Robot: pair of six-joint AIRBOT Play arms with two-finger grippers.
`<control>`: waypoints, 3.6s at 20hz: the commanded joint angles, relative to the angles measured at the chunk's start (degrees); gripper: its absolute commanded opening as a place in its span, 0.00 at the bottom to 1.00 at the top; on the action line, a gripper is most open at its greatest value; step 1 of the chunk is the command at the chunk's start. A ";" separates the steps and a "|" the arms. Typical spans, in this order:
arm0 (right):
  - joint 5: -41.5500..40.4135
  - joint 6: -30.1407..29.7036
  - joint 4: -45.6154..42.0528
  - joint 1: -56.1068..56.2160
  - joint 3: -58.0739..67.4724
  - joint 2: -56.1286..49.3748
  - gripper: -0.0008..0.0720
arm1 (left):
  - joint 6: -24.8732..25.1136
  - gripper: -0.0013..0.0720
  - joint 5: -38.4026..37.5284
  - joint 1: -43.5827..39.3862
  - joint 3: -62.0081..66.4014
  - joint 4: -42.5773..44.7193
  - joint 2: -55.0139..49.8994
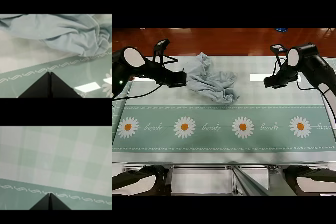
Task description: Fold the shirts.
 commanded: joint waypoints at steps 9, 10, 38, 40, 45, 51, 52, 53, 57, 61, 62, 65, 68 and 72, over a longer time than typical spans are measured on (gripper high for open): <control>-1.01 0.04 -0.04 0.02 0.00 -0.02 0.04 | 0.00 0.05 1.31 0.04 0.02 0.00 -0.04; -1.79 0.02 0.13 0.04 0.00 -0.02 0.04 | 0.00 0.06 4.31 0.04 0.02 0.04 -0.04; 2.25 4.52 -4.24 7.13 -0.02 10.10 0.57 | 7.48 0.05 -11.23 2.54 33.05 -0.66 -30.88; 2.64 5.20 -5.09 7.13 -0.02 15.47 0.57 | 6.80 0.05 -11.19 2.54 36.65 -4.50 -26.71; 0.63 5.66 -3.98 7.17 -0.02 30.36 0.57 | 6.86 0.05 -5.62 2.54 44.19 -14.32 -13.05; 0.70 6.88 -3.43 7.17 -0.02 42.25 0.57 | 5.84 0.05 4.24 2.54 44.19 -19.43 1.57; 0.72 6.93 -3.08 7.17 -0.02 43.28 0.57 | 5.84 0.05 6.86 2.54 44.19 -20.59 3.65; 0.72 6.93 -2.49 7.17 -0.02 44.19 0.57 | 5.88 0.05 8.76 2.54 44.19 -22.10 5.44; 1.42 6.91 -1.68 7.17 -0.02 45.99 0.57 | 6.60 0.05 9.18 2.16 44.17 -25.94 11.52; 3.13 6.84 -1.60 7.17 -0.20 46.12 0.57 | 8.96 0.05 7.34 -2.84 38.84 -25.94 17.27; 3.10 6.86 -1.57 7.17 -0.20 46.12 0.57 | 9.11 0.05 7.34 -5.77 35.12 -25.94 18.99; 3.06 7.06 -1.57 7.17 -0.20 46.12 0.57 | 9.70 0.05 9.14 -14.73 18.75 -25.94 25.16; 3.63 7.82 -0.46 7.17 -0.20 46.10 0.57 | 6.97 0.05 14.25 -19.76 -0.61 -25.99 32.65; 4.46 7.30 0.85 7.17 -0.68 45.99 0.57 | 0.72 0.05 20.22 -22.84 -24.90 -25.97 41.42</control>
